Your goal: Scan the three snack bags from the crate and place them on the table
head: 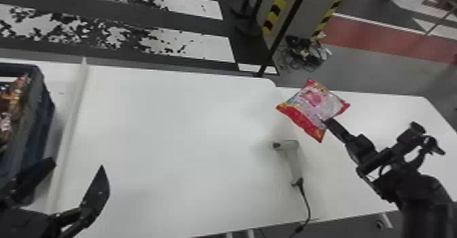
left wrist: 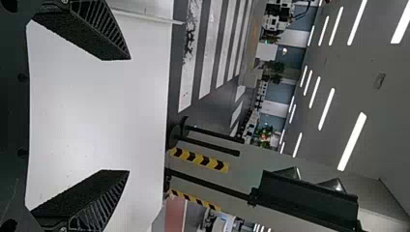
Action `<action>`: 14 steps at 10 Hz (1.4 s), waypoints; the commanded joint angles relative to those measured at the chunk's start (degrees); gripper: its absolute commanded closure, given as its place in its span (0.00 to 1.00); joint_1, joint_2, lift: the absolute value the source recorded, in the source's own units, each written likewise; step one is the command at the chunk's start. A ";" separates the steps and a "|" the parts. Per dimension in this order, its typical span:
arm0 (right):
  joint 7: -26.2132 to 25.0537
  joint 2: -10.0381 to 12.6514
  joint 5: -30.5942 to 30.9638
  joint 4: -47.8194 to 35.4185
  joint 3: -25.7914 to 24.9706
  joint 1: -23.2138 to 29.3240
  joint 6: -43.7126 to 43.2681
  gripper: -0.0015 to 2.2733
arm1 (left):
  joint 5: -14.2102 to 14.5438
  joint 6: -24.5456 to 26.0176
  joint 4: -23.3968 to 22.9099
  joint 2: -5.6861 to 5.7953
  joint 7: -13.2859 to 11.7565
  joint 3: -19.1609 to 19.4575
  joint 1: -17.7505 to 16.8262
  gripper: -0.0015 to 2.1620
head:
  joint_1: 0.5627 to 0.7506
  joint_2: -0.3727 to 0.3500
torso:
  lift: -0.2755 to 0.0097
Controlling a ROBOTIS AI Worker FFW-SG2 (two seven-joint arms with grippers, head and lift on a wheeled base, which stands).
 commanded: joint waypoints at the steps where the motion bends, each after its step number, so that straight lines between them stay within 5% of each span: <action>1: -2.67 -0.62 0.25 3.45 -0.22 -0.90 -3.33 0.99 | 0.00 -0.35 -0.39 -0.04 0.00 -0.15 0.51 0.01 | 0.70 0.03 | 0.75; 4: -13.04 -0.97 1.57 7.14 -0.31 -0.64 -10.54 0.99 | 0.09 -0.70 -0.65 -0.12 0.00 -0.06 1.21 0.01 | 0.70 0.03 | 0.75; 7: -16.73 -2.03 2.27 12.76 -0.31 -0.99 -17.04 0.99 | 0.00 -1.23 -0.48 -0.12 0.00 -0.24 1.57 0.01 | 0.70 0.03 | 0.75; 8: -19.02 -2.20 2.89 13.99 -0.04 -1.08 -17.04 0.89 | 0.00 -1.41 -0.48 -0.21 0.00 -0.41 1.57 0.01 | 0.70 0.03 | 0.75; 9: -19.46 -2.20 4.29 14.17 0.31 -0.99 -16.69 0.36 | 0.00 -1.41 -0.30 -0.21 0.00 -0.41 1.57 0.01 | 0.70 0.03 | 0.75; 10: -20.51 -2.20 5.09 14.43 0.66 -0.90 -16.69 0.00 | 0.00 -1.41 -0.30 -0.21 0.00 -0.41 1.57 0.01 | 0.70 0.03 | 0.75; 14: -20.42 -2.99 4.91 16.37 0.92 -0.29 -15.81 0.03 | 0.00 -2.29 -0.04 -0.21 -0.53 -1.03 1.65 0.01 | 0.70 0.03 | 0.75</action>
